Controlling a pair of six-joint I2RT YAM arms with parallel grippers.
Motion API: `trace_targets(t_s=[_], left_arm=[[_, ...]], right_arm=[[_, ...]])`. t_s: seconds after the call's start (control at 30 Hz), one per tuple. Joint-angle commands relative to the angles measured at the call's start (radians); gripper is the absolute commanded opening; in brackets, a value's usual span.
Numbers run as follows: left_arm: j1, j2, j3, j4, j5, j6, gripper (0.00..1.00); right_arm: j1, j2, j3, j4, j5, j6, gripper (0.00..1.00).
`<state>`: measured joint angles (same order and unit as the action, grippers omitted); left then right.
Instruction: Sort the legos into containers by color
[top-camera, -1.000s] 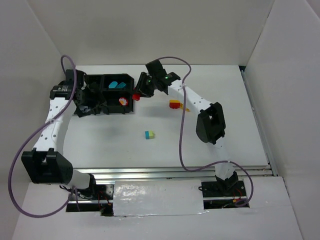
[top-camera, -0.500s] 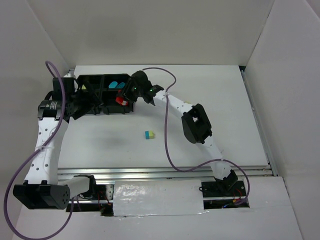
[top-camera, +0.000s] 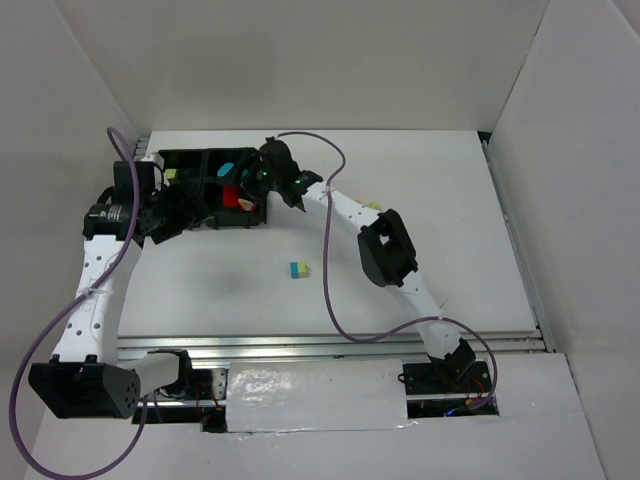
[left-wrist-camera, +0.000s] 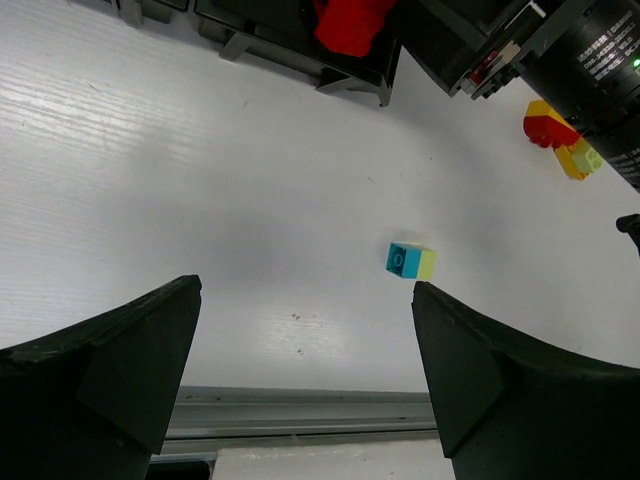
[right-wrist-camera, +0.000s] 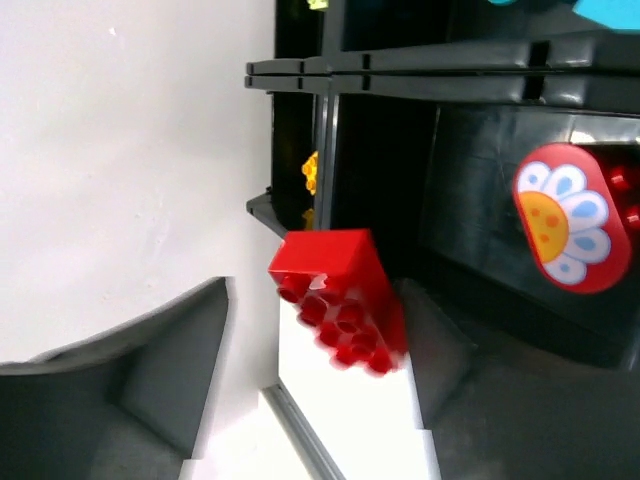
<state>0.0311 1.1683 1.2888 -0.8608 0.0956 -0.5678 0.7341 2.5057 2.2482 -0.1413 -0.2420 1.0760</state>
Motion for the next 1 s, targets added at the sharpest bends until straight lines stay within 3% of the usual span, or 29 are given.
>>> trace_targets(t_s=[0.0,0.07,0.1,0.33,0.43,0.53,0.67,0.8,0.97], left_arm=[[0.006,-0.004,-0.014,0.042,0.033,0.032,0.99],[0.006,0.002,-0.020,0.049,0.041,0.034,1.00],[0.006,0.007,-0.020,0.051,0.047,0.032,1.00],[0.006,0.025,0.021,0.026,-0.003,0.031,1.00],[0.006,0.028,0.035,0.010,-0.049,0.031,1.00],[0.006,0.040,0.033,0.017,-0.053,0.043,1.00],[0.006,0.073,0.029,0.032,-0.024,0.052,0.99],[0.004,0.108,0.056,0.029,-0.008,0.058,1.00],[-0.013,0.174,0.093,0.026,0.021,0.068,0.99]], right_arm=[[-0.005,0.016,0.074,0.042,0.003,-0.011,0.80],[-0.009,0.036,0.097,0.034,-0.002,-0.016,0.89],[-0.009,0.041,0.112,0.022,-0.002,-0.019,0.99],[-0.042,-0.069,0.038,-0.014,0.073,-0.128,1.00],[-0.100,-0.197,-0.087,-0.081,0.208,-0.186,1.00],[-0.159,-0.286,-0.119,-0.341,0.370,-0.224,1.00],[-0.196,-0.347,-0.110,-0.567,0.503,-0.330,1.00],[-0.257,-0.392,-0.180,-0.665,0.521,-0.471,1.00],[-0.315,-0.320,-0.136,-0.800,0.451,-0.675,1.00]])
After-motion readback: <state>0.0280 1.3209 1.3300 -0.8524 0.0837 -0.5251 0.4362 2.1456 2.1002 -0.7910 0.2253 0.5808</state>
